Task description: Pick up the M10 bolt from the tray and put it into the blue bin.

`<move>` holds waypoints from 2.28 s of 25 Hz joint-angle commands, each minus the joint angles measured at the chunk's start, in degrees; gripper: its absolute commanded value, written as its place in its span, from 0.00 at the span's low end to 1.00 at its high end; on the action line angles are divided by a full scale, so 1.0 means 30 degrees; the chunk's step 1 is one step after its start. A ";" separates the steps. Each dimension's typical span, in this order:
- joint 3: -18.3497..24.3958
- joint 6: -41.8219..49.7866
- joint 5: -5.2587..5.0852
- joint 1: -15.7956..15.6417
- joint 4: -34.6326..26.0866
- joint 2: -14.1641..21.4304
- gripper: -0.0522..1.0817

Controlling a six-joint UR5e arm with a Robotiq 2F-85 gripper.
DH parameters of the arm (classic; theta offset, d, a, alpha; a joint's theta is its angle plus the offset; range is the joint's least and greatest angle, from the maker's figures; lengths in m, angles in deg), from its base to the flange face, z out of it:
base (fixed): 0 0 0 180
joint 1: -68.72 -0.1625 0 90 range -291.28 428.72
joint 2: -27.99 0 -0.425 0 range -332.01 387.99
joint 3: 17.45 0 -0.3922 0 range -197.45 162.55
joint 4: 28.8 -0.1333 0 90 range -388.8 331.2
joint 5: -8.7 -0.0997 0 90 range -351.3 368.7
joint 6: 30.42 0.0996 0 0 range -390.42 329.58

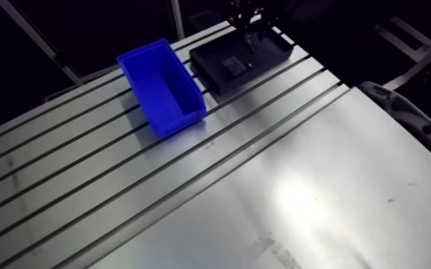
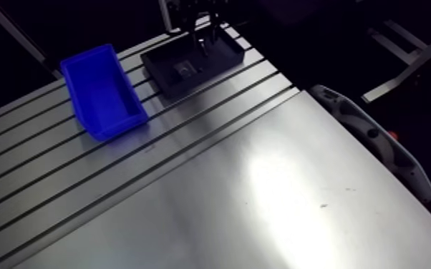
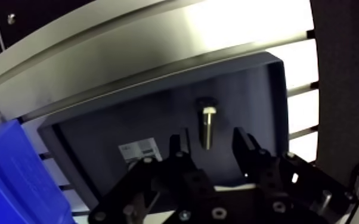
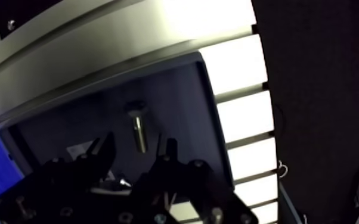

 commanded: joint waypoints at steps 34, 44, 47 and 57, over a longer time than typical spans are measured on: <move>-0.0136 0.0121 0.0450 -0.0124 0.0467 -0.0333 0.64; -0.0195 0.0121 0.0450 -0.0124 0.0467 -0.0363 0.68; -0.0195 0.0121 0.0450 -0.0124 0.0467 -0.0363 0.68; -0.0224 0.0092 0.0450 -0.0124 0.0467 -0.0392 0.76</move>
